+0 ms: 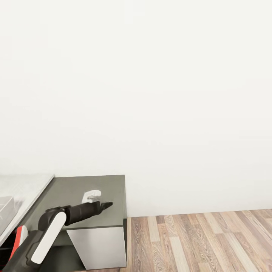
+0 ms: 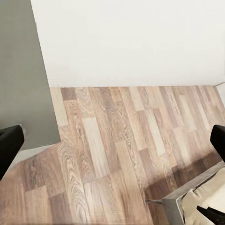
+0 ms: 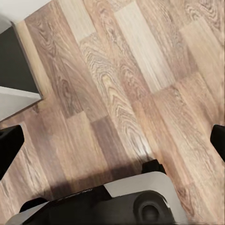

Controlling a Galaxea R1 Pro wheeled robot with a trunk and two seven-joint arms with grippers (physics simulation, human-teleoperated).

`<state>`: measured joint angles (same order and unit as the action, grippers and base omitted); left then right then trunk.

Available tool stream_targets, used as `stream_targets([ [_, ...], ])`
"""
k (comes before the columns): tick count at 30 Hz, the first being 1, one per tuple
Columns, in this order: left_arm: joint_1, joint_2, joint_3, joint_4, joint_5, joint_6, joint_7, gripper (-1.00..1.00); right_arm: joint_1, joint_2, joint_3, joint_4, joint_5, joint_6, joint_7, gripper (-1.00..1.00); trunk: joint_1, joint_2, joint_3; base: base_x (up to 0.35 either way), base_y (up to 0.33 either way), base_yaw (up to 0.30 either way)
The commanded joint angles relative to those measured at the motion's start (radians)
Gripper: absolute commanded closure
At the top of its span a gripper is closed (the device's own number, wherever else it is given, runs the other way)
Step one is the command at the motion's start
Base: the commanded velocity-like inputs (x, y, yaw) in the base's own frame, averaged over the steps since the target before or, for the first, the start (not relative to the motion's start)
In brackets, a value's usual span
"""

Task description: Put all the toys in the child's room - the three board games (two on the bed and one on the table), the two jigsaw puzzles on the table, and the tennis ball on the table - inside the toy box on the table in the child's room.

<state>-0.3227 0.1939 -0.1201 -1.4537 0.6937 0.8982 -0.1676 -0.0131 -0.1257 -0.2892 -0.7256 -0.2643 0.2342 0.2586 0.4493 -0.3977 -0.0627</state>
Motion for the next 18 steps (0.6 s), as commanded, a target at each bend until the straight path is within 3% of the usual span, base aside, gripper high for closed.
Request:
stream_targets([
  [1,0.010,0.000,-0.001,0.000,-0.013,-0.007,-0.006,-1.00,-0.001,0.004,0.003,0.010,-0.008,-0.008,-0.018,-1.00,0.001,-0.002,-0.002,0.000,0.000,0.000],
  [6,0.071,0.000,-0.003,0.003,-0.066,-0.057,-0.007,-1.00,-0.001,0.021,0.021,0.093,-0.008,-0.092,-0.084,-1.00,0.001,-0.002,-0.002,0.000,0.000,0.000],
  [11,0.125,-0.001,-0.006,0.005,-0.107,-0.102,-0.008,-1.00,-0.001,0.026,0.025,0.158,-0.007,-0.168,-0.100,-1.00,0.001,-0.002,-0.002,0.000,0.000,0.000],
  [18,0.200,-0.001,-0.037,0.026,-0.195,-0.189,-0.008,-1.00,-0.001,0.038,0.028,0.210,-0.004,-0.255,-0.109,-1.00,0.001,-0.002,-0.002,0.000,0.000,0.000],
])
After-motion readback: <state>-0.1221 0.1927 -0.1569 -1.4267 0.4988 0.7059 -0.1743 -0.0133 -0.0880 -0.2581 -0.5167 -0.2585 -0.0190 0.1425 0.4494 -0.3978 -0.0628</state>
